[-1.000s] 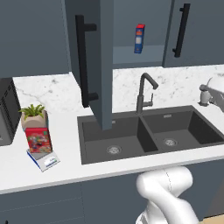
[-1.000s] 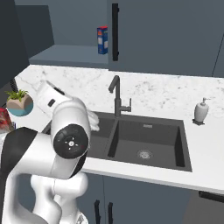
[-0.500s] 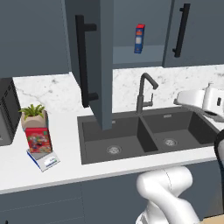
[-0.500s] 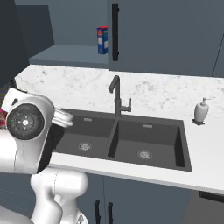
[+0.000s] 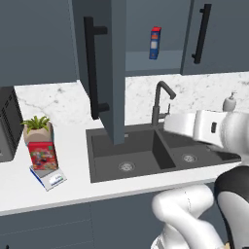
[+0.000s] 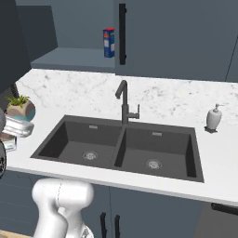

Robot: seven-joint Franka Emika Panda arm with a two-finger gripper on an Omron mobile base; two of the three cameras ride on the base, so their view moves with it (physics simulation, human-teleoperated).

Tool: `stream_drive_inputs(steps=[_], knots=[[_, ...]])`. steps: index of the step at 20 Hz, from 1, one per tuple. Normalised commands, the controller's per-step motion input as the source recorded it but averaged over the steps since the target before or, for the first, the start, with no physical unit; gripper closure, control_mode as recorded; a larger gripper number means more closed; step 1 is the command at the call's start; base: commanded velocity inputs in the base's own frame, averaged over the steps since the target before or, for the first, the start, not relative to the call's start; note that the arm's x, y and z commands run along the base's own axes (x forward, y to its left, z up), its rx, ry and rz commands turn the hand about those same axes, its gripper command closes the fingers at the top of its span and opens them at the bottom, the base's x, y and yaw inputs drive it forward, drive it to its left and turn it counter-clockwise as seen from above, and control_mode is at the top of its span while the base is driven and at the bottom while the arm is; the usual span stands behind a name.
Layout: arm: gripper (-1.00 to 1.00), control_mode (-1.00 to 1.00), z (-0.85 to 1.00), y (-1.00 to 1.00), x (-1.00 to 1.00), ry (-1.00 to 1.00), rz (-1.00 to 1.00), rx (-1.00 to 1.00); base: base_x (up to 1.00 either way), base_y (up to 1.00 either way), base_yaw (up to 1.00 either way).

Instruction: Pick the cereal and place it on the digital scale for weighing, and close the cabinet.

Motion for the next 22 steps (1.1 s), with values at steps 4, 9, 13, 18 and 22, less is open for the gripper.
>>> stream_drive_inputs(steps=[4, 9, 13, 18, 22], knots=[[-1.0, -1.0, -0.29, 0.88, -0.45, -0.22, 0.0, 0.0, 0.0, 0.0, 0.0], [-1.0, -1.0, -0.35, 0.9, -0.24, -0.16, 0.0, 0.0, 0.0, 0.0, 0.0], [-1.0, -1.0, -0.35, 0.78, -0.25, -0.15, 0.0, 0.0, 0.0, 0.0, 0.0], [-1.0, -1.0, -0.18, 0.42, -0.52, -0.21, 0.0, 0.0, 0.0, 0.0, 0.0], [-1.0, -1.0, 0.0, 0.67, -0.12, -0.39, -0.05, 0.01, 0.0, 0.0, 0.0]])
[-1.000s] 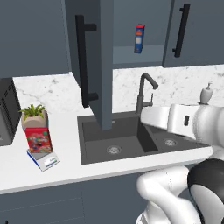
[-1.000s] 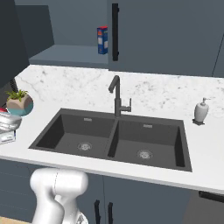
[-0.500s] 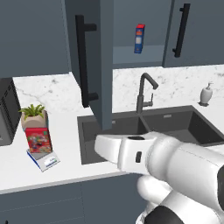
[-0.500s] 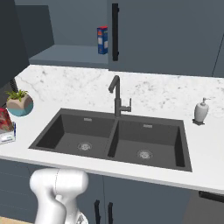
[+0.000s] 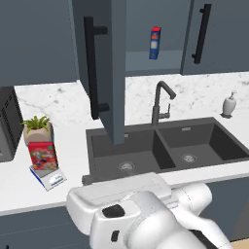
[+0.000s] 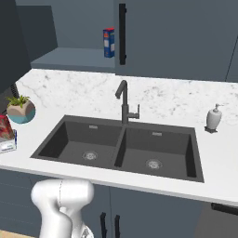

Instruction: Pick the cereal and place it on the digital scale for weighing, and close the cabinet.

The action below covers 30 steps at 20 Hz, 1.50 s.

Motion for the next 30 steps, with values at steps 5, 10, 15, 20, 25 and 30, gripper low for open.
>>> stream_drive_inputs(steps=[5, 10, 15, 20, 25, 30], knots=[[-1.0, -1.0, 0.0, 0.87, 0.0, -0.61, -0.09, 0.0, 0.0, 0.0, 0.0], [-1.0, -1.0, 0.0, 0.69, 0.17, -0.59, -0.11, 0.07, 0.0, 0.0, 0.0], [-1.0, -1.0, -0.04, 0.41, 0.57, -0.53, -0.09, 0.16, 0.0, 0.0, 0.0], [-1.0, -1.0, -0.01, 0.01, 0.74, -0.45, -0.06, 0.22, 0.0, 0.0, 0.0], [-1.0, -1.0, 0.1, -0.02, 0.69, -0.09, 0.0, 0.1, 0.0, 0.0, 0.0], [-1.0, -1.0, 0.33, -0.16, 0.17, 0.08, 0.0, 0.01, 0.0, 0.0, 0.0]])
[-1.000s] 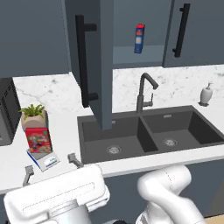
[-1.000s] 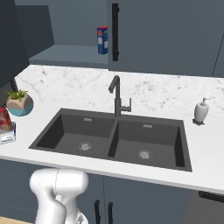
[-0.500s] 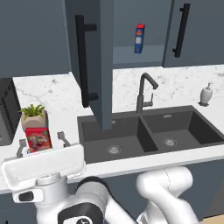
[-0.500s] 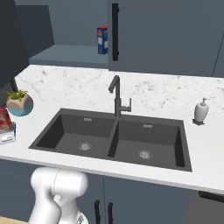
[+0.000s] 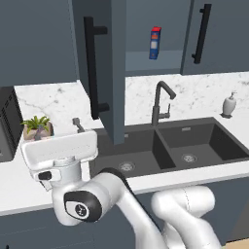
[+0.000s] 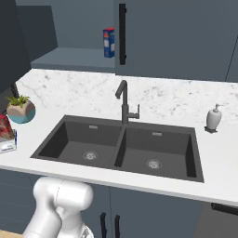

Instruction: Pick the cereal and place it on the digital scale for weighing, and close the cabinet.

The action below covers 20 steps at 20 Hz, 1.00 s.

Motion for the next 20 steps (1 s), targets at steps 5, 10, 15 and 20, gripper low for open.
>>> stream_drive_inputs(steps=[5, 10, 15, 20], knots=[[-1.0, -1.0, 0.09, -0.03, 0.52, 0.0, 0.0, 0.0, 0.0, 0.0, 0.0], [-1.0, -1.0, 0.03, -0.1, 0.75, 0.01, 0.0, 0.04, 0.0, 0.0, 0.0], [-1.0, -1.0, 0.12, -0.44, 0.77, 0.1, -0.01, 0.12, 0.0, 0.0, 0.0], [-1.0, -1.0, 0.29, -0.91, 0.9, 0.17, -0.04, 0.18, 0.0, 0.0, 0.0]])
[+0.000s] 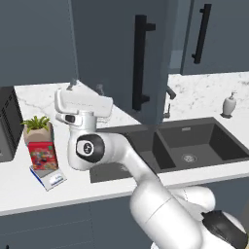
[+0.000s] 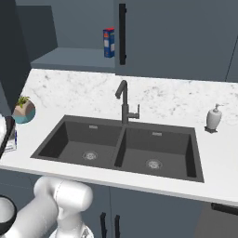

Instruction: Pick the cereal and place it on the digital scale for weighing, and close the cabinet.

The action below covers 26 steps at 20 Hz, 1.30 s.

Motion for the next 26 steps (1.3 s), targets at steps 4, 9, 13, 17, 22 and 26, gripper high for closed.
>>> stream_drive_inputs(steps=[4, 9, 13, 17, 22, 26], knots=[[-1.0, -1.0, 0.42, -1.0, 0.7, 0.08, -0.01, 0.22, 0.0, 0.0, 0.0], [-1.0, -1.0, 0.34, -1.0, 0.63, 0.08, 0.0, 0.25, 0.0, 0.0, 0.0], [-1.0, -1.0, 0.14, -1.0, 0.97, 0.26, 0.0, 0.21, 0.0, 0.0, 0.0], [-1.0, -1.0, 0.16, -0.94, 0.78, 0.2, 0.0, 0.17, 0.0, 0.0, 0.0], [-1.0, -1.0, 0.04, -0.59, 0.83, 0.08, 0.0, 0.08, 0.0, 0.0, 0.0], [-1.0, -1.0, -0.03, -0.31, 0.95, 0.0, 0.0, 0.0, 0.0, 0.0, 0.0]])
